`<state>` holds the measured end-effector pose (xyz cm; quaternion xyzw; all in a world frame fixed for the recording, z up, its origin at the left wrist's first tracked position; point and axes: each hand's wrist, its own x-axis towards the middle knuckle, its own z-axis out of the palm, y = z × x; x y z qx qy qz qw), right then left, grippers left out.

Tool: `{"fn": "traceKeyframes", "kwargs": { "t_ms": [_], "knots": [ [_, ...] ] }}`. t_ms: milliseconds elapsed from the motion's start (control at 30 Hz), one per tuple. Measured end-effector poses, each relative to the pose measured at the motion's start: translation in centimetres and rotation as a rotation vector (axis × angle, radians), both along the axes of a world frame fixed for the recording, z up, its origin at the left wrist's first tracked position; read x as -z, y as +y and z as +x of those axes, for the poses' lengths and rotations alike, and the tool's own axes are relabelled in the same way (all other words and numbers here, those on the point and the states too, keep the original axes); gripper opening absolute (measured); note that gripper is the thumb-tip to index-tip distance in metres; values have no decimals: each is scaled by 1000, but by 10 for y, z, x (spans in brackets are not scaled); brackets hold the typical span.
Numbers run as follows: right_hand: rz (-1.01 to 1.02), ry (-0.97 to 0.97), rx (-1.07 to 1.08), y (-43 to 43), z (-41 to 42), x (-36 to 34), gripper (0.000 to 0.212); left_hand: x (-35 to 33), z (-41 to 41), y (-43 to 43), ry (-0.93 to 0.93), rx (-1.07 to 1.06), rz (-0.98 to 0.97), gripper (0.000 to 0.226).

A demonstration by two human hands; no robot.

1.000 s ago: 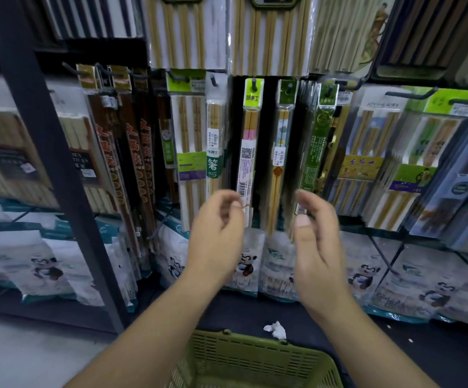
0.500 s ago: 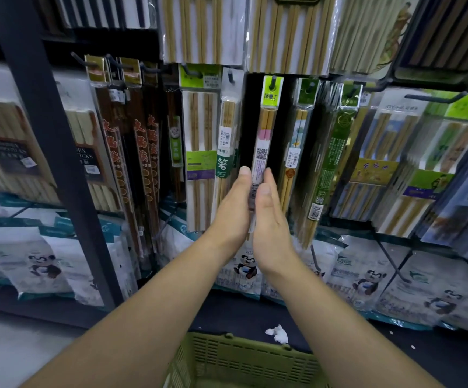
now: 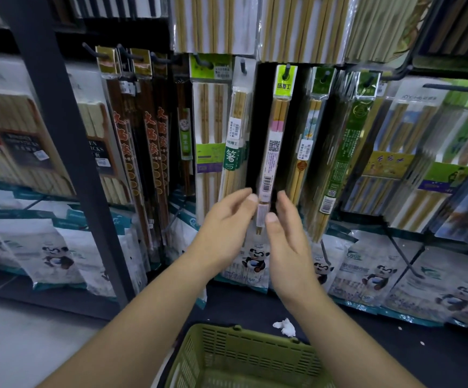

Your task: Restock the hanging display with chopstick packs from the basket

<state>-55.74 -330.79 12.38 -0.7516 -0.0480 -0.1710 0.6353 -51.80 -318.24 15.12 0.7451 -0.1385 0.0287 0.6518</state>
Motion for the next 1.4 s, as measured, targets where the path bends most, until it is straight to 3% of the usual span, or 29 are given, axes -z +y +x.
{"fn": "traceKeyframes", "kwargs": {
  "t_ms": [67,133,300,533,767,933,1100,1233,1333,1400],
  "knots": [
    [-40,-86,63,3,-10,1,39,3,-9,13,-37,-56,61,38],
    [-79,-153,80,10,-17,-4,33,2,-10,23,-76,-161,59,24],
    [-93,-66,-156,38,0,-28,68,-20,17,33,-209,-303,54,13],
    [25,44,-113,60,49,-45,89,-48,56,13,65,14,-146,57],
    [113,15,-2,67,83,-55,87,-45,69,2,75,51,-210,56],
    [159,2,29,69,100,-60,68,-40,76,2,138,174,-393,60],
    [144,-8,8,69,102,-57,66,-37,78,2,169,220,-503,61],
    [140,-10,17,65,100,-50,69,-36,71,3,114,160,-445,47],
    [82,5,11,66,87,-41,78,-31,62,8,10,70,-199,39],
    [85,1,-17,65,73,-29,76,-23,57,14,2,50,-212,37]
  ]
}}
